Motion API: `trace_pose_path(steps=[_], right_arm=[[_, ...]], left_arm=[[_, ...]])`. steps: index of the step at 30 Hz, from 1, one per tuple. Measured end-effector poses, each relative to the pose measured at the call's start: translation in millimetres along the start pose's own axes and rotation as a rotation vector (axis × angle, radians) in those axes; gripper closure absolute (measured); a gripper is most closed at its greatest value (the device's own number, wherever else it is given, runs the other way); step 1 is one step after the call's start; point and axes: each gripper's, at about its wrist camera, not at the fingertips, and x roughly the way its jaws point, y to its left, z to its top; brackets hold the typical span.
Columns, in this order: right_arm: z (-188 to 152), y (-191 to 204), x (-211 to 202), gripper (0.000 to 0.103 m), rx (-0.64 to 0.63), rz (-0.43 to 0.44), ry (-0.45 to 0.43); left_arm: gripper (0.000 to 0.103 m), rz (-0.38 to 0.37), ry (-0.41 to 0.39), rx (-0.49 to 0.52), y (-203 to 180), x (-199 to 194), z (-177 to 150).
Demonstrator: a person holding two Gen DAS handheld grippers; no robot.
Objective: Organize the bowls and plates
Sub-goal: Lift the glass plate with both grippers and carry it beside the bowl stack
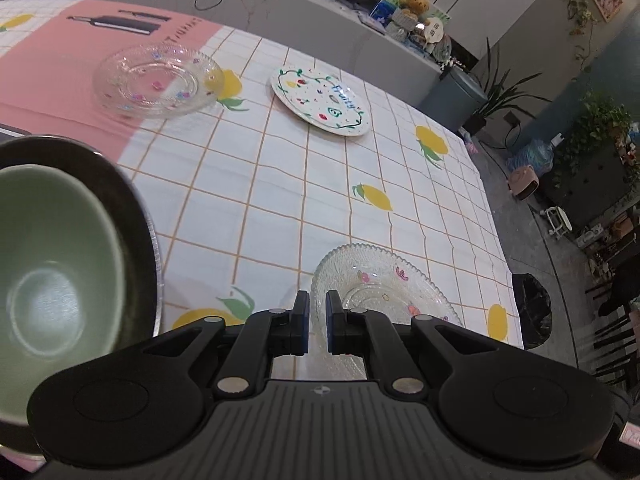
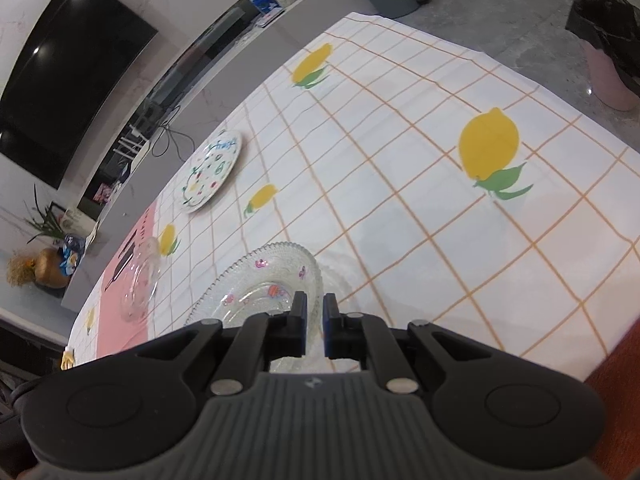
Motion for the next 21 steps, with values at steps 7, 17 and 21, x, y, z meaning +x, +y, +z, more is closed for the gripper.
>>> trace_pose_path(steps=[7, 17, 21], right_arm=[[-10.0, -10.7, -0.7, 0.098, 0.043, 0.005, 0.028], [-22.7, -19.9, 2.8, 0.098, 0.045, -0.009, 0.062], [-23.5, -16.8, 3.7, 0.098, 0.011, -0.024, 0.053]], left_arm=[[0.096, 0.026, 0.016, 0.05, -5.2, 2.4, -9.5], [0.095, 0.08, 0.035, 0.074, -2.3, 6.7, -30.8], [0.094, 0.091, 0.041, 0.076, -0.5, 10.3, -33.4]])
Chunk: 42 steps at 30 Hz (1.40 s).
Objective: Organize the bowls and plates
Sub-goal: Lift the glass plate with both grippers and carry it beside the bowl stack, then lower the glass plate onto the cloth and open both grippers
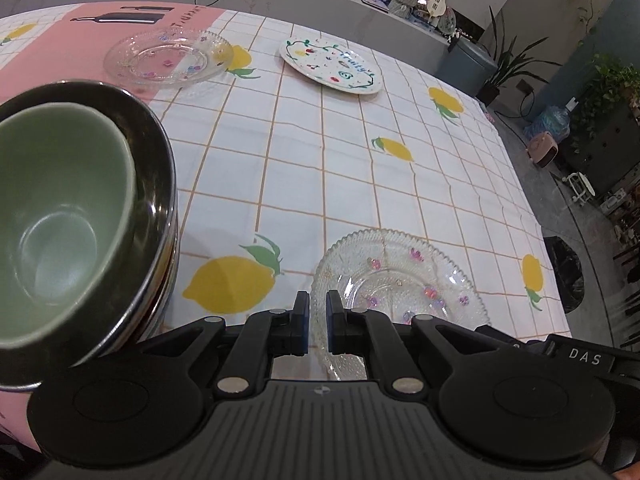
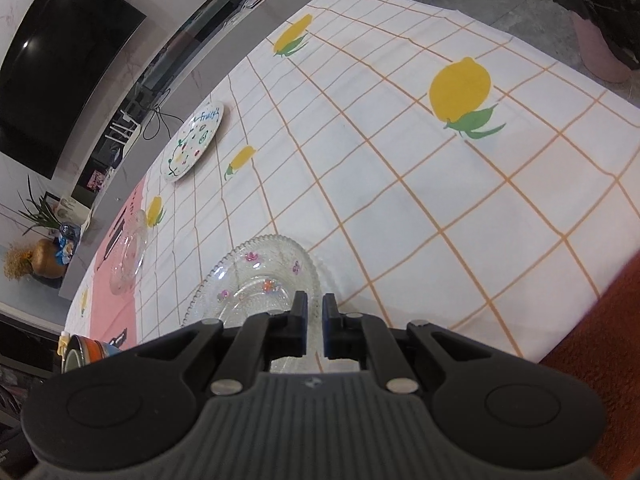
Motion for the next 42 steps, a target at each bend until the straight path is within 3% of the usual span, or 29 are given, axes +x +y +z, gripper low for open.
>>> trace_pose_path(steps=[6, 21, 25, 26, 28, 33, 38, 42], right_arm=[[-4.6, 6.5, 7.0, 0.096, -0.067, -0.038, 0.002], [-4.0, 8.7, 9.7, 0.095, -0.079, -0.041, -0.006], [-4.3, 11.9, 6.4, 0.091, -0.092, -0.049, -0.019], [-4.1, 13.5, 4.7, 0.088, -0.099, -0.055, -0.027], [-3.1, 16.8, -0.6, 0.067, -0.111, -0.067, -0.049], [-0.2, 31.3, -15.2, 0.065, -0.148, -0.079, -0.095], [2.3, 54.8, -23.9, 0.06, -0.189, -0.043, -0.111], [6.5, 77.3, -23.1, 0.054, -0.198, -0.007, -0.081]], left_arm=[[0.094, 0.026, -0.005, 0.021, -2.3, 2.1, -3.7], [0.093, 0.044, 0.005, 0.042, -6.7, 2.9, -0.5], [0.084, 0.036, -0.007, 0.051, -8.4, -0.9, 0.4], [0.081, 0.028, -0.015, 0.056, -9.0, -3.3, 0.7], [0.074, 0.016, -0.037, 0.076, -12.2, -9.6, 2.0], [0.066, -0.034, -0.095, 0.159, -23.9, -33.2, 11.3], [0.066, -0.059, -0.141, 0.248, -31.2, -62.4, 27.6], [0.066, -0.041, -0.12, 0.28, -24.5, -80.6, 47.3]])
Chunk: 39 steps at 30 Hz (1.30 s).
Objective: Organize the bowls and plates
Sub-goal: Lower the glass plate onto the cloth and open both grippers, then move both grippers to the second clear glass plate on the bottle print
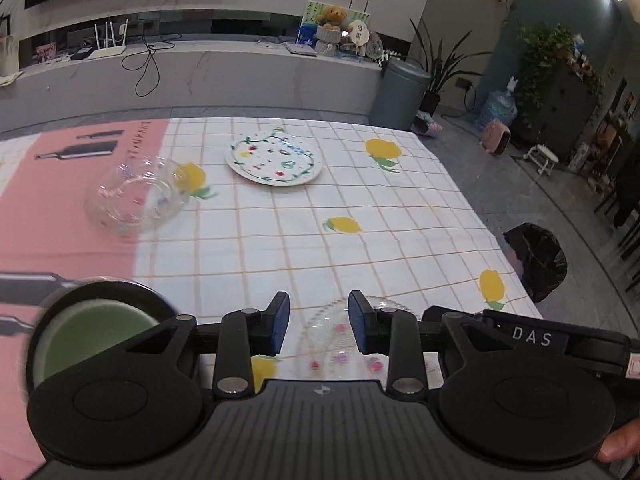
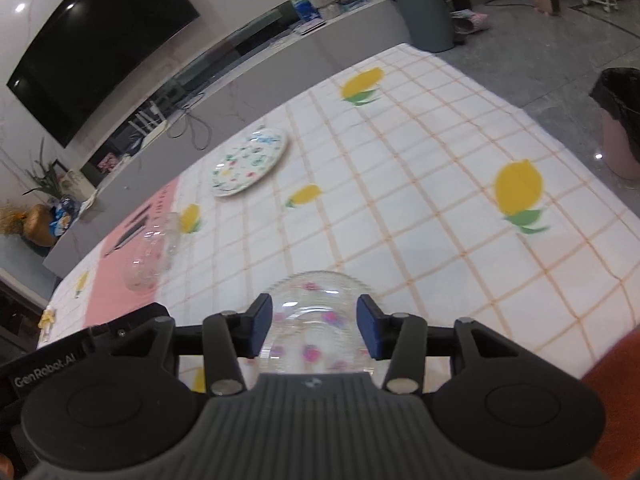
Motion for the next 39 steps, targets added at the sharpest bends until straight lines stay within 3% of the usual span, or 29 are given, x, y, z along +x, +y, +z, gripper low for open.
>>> trace_pose_path(steps=[7, 12, 20, 28, 33, 39], right_arm=[[4.4, 54.4, 16.1, 0.046, -0.096, -0.018, 0.082], [6.2, 85.4, 28.8, 0.044, -0.124, 0.01, 0.115], [16.4, 123.0, 56.1, 0.037, -0.156, 0.037, 0.148], [34.1, 152.8, 97.8, 0.037, -0.218, 0.042, 0.209], [47.3, 169.8, 127.9, 0.038, -0.246, 0.043, 0.244], [57.6, 187.1, 175.5, 0.038, -0.279, 0.022, 0.307]], left_arm=[[0.066, 0.033, 0.058, -0.012, 41.3, -17.3, 17.9], [0.065, 0.067, 0.023, -0.082, 81.6, -30.8, 26.1], [0.053, 0.139, -0.042, -0.185, 145.5, -37.6, 36.2], [0.053, 0.077, -0.016, -0.28, 198.5, -9.6, 42.6], [0.053, 0.104, -0.002, -0.318, 229.7, 11.1, 43.1], [0.053, 0.072, 0.0, -0.416, 265.4, 35.2, 41.8]])
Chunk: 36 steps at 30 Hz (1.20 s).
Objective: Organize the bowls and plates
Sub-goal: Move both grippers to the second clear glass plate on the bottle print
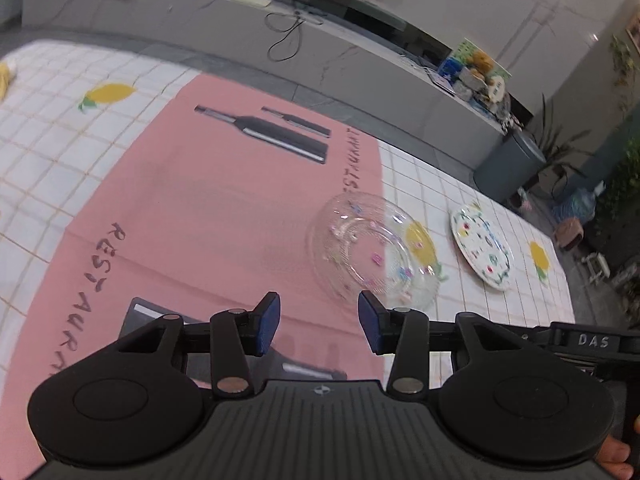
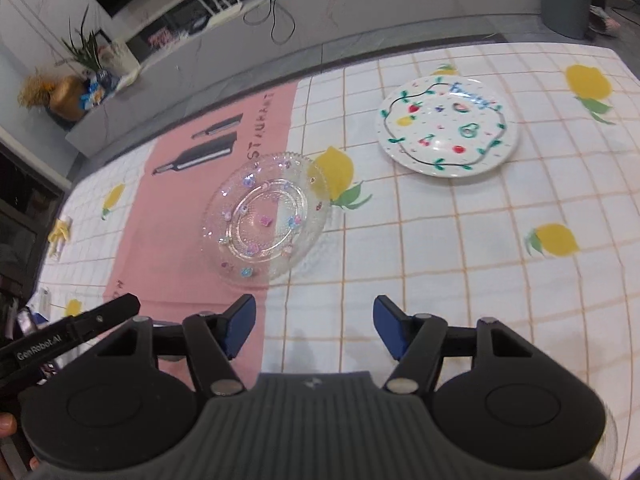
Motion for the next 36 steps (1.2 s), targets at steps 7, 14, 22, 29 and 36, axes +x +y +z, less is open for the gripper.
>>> trace_pose_path(steps=[7, 14, 22, 29, 36], right_arm=[[29.9, 6.2, 36.8, 0.038, -0.01, -0.013, 0.04], [45.0, -0.8, 66.7, 0.04, 0.024, -0.008, 0.071], [54.7, -5.8, 85.2, 0.045, 0.059, 0.034, 0.055], [56.6, -5.6, 90.3, 0.056, 0.064, 0.071, 0.027], [56.8, -6.3, 91.0, 0.057, 0.064, 0.075, 0.025]], left_arm=[[0.053, -0.017, 0.02, -0.094, 21.1, 34.1, 15.6], [0.053, -0.005, 0.019, -0.138, 38.3, 58.6, 21.3], [0.053, -0.055, -0.007, -0.184, 41.9, 74.1, 27.7], [0.056, -0.135, 0.027, -0.202, 28.1, 90.9, 30.0], [0.052, -0.244, 0.049, -0.355, 38.7, 103.6, 28.5]])
